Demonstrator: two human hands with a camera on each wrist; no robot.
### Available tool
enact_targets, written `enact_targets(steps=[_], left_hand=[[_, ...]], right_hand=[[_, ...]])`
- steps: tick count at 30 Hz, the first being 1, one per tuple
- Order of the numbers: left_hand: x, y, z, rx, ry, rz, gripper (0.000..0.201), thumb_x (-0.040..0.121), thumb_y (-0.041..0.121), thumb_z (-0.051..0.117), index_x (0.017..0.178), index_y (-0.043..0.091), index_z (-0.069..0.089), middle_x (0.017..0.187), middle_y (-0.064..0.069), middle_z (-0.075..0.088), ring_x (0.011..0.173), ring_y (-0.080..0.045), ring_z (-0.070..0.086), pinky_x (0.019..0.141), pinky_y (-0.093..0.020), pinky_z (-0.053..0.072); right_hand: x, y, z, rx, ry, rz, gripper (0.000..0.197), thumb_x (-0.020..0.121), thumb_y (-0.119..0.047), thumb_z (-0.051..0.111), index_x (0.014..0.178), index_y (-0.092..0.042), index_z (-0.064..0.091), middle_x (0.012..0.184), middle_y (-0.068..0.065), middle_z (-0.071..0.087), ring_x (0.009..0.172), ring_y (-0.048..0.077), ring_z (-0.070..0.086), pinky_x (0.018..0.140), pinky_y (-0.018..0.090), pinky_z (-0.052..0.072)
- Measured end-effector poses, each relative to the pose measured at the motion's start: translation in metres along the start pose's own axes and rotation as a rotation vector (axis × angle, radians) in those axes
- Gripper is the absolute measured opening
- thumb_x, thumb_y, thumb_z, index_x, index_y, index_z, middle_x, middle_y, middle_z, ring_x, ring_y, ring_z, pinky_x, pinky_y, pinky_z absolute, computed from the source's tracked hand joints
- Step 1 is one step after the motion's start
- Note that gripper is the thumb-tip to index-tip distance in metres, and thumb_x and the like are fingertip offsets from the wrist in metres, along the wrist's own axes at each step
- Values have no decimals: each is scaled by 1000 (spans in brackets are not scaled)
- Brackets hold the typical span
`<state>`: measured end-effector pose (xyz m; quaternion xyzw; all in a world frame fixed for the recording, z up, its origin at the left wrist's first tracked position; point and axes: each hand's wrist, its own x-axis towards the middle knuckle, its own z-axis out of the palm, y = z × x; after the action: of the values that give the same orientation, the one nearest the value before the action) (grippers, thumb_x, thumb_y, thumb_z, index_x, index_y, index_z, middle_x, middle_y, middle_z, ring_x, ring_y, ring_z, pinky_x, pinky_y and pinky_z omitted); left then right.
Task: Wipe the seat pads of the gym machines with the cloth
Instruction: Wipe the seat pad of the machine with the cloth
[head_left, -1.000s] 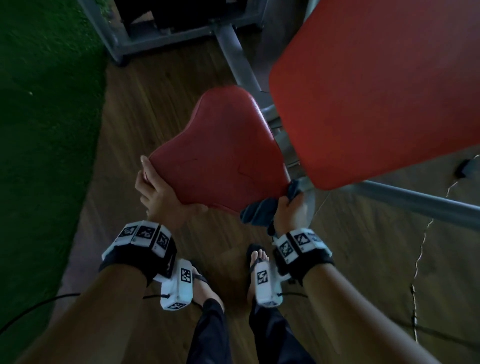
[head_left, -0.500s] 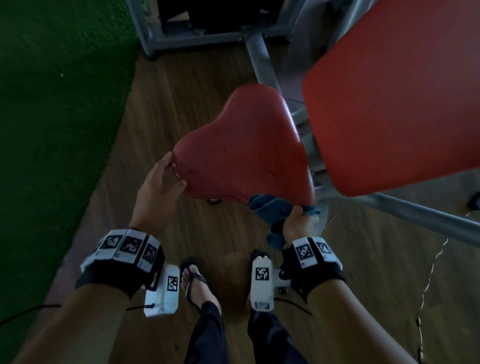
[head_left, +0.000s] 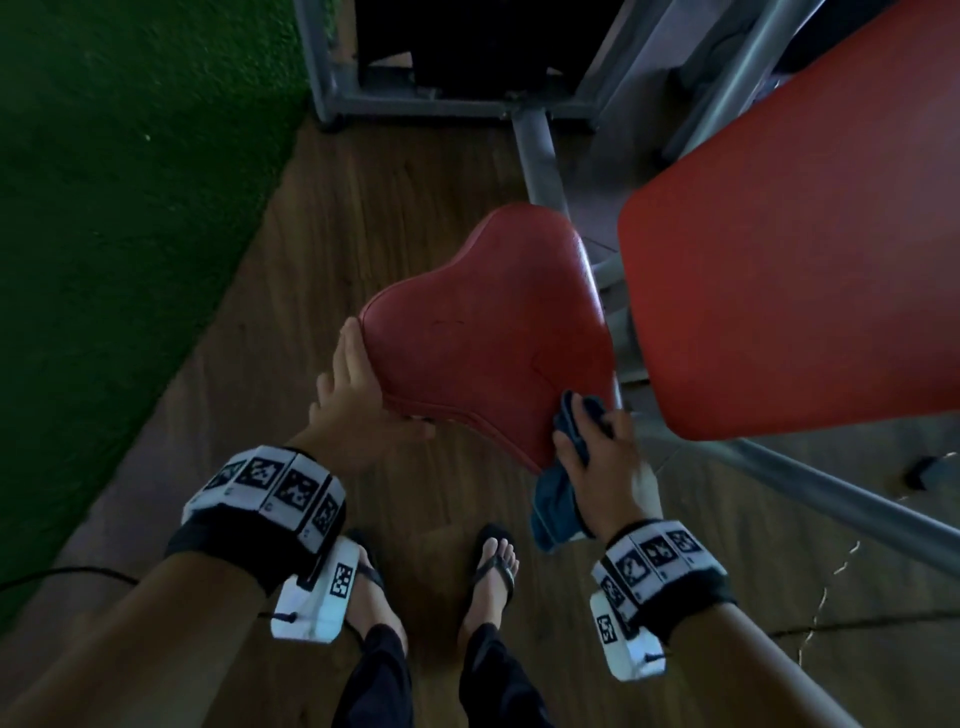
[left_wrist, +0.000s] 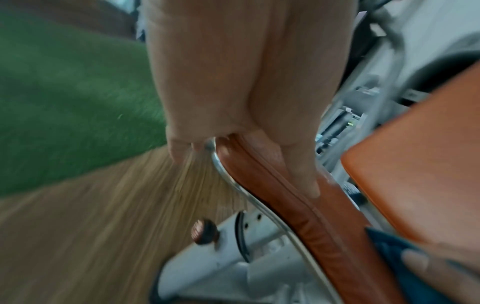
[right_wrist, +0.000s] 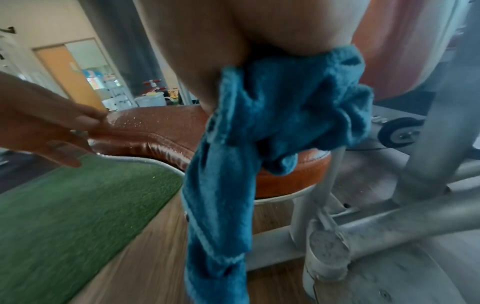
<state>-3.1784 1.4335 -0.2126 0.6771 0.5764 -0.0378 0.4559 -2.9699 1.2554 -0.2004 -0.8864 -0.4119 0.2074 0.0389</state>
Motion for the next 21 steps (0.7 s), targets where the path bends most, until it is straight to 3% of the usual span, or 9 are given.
enact_targets(steps=[3, 6, 9, 17, 21], left_hand=[[-9, 7, 13, -40, 23, -35, 144, 59, 44, 89, 147, 32, -25, 161, 4, -6, 145, -34, 11, 112, -59, 16], [-8, 13, 22, 72, 134, -57, 135, 68, 43, 82, 149, 22, -24, 160, -11, 6, 141, -39, 21, 110, -61, 23], [-11, 16, 24, 99, 172, -63, 133, 70, 42, 80, 150, 19, -24, 158, -15, 11, 139, -42, 25, 107, -62, 25], [-10, 19, 21, 92, 136, -108, 153, 43, 73, 76, 146, 27, -27, 158, -15, 9, 141, -41, 21, 107, -65, 25], [-12, 23, 21, 69, 132, -124, 151, 40, 78, 68, 145, 29, -28, 159, -15, 8, 142, -42, 20, 107, -67, 24]], right_hand=[[9, 2, 0, -70, 18, -69, 53, 95, -47, 42, 146, -32, 36, 119, 1, 41, 100, 18, 54, 74, 33, 54], [3, 2, -3, -65, 3, -116, 53, 96, -37, 48, 147, -33, 34, 115, 1, 43, 95, 16, 53, 70, 32, 53], [-9, 1, -3, -38, -92, -129, 54, 99, -39, 42, 150, -36, 24, 116, -1, 39, 95, 15, 52, 72, 34, 54], [9, 2, -5, -7, -88, -97, 52, 99, -41, 37, 149, -41, 22, 122, -3, 38, 108, 16, 48, 76, 34, 51], [-6, 4, -4, -26, -116, -117, 53, 100, -42, 35, 150, -40, 19, 120, -2, 39, 99, 16, 52, 73, 36, 55]])
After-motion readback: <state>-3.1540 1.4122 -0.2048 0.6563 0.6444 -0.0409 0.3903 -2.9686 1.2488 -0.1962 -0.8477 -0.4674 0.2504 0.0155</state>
